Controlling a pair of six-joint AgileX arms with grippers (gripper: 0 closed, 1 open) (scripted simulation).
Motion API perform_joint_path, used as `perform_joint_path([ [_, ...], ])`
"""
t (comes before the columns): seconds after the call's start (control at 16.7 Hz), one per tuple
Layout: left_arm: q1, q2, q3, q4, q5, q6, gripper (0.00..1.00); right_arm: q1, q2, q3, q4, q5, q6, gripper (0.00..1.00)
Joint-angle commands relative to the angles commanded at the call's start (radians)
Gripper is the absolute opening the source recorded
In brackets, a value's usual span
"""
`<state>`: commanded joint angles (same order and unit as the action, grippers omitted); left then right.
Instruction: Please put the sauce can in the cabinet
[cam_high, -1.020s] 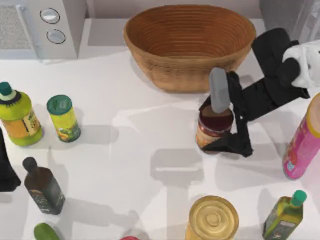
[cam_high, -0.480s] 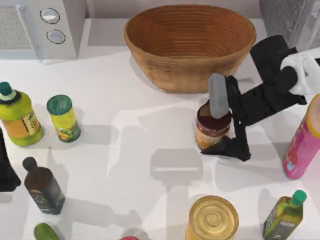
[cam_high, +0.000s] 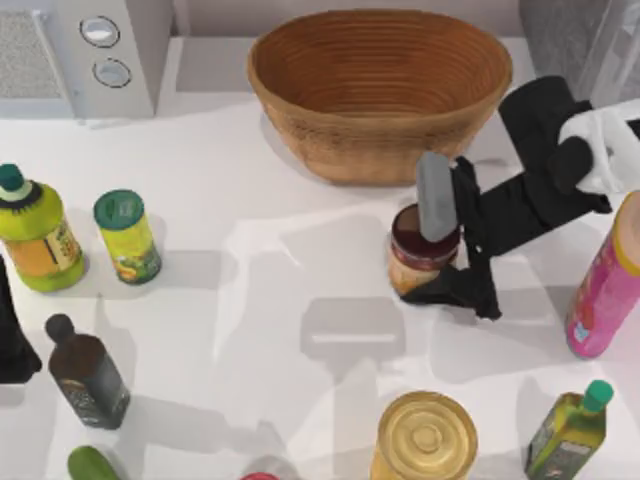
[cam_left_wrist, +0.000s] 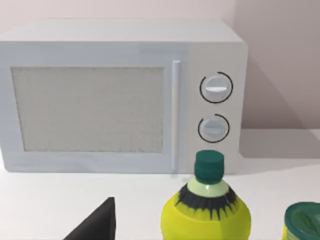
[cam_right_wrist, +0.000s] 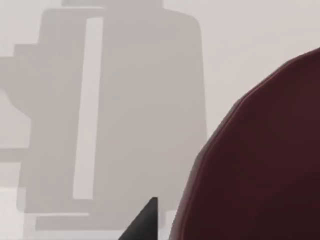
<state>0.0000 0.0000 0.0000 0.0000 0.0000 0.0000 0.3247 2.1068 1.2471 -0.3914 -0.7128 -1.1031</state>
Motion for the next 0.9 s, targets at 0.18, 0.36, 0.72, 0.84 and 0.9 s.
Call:
perform_joint_path([
  [0.18,0.000,0.000,0.000,0.000,0.000,0.000,1.00,0.000,0.000,0.000,0.000,0.000,0.000,0.25],
  [0.36,0.000,0.000,0.000,0.000,0.000,0.000,1.00,0.000,0.000,0.000,0.000,0.000,0.000,0.02],
  [0.72,0.000,0.000,0.000,0.000,0.000,0.000,1.00,0.000,0.000,0.000,0.000,0.000,0.000,0.00],
  [0.84,0.000,0.000,0.000,0.000,0.000,0.000,1.00,0.000,0.000,0.000,0.000,0.000,0.000,0.00],
  [0.9,0.000,0.000,0.000,0.000,0.000,0.000,1.00,-0.004,-0.005,0.004,0.000,0.000,0.001,0.00],
])
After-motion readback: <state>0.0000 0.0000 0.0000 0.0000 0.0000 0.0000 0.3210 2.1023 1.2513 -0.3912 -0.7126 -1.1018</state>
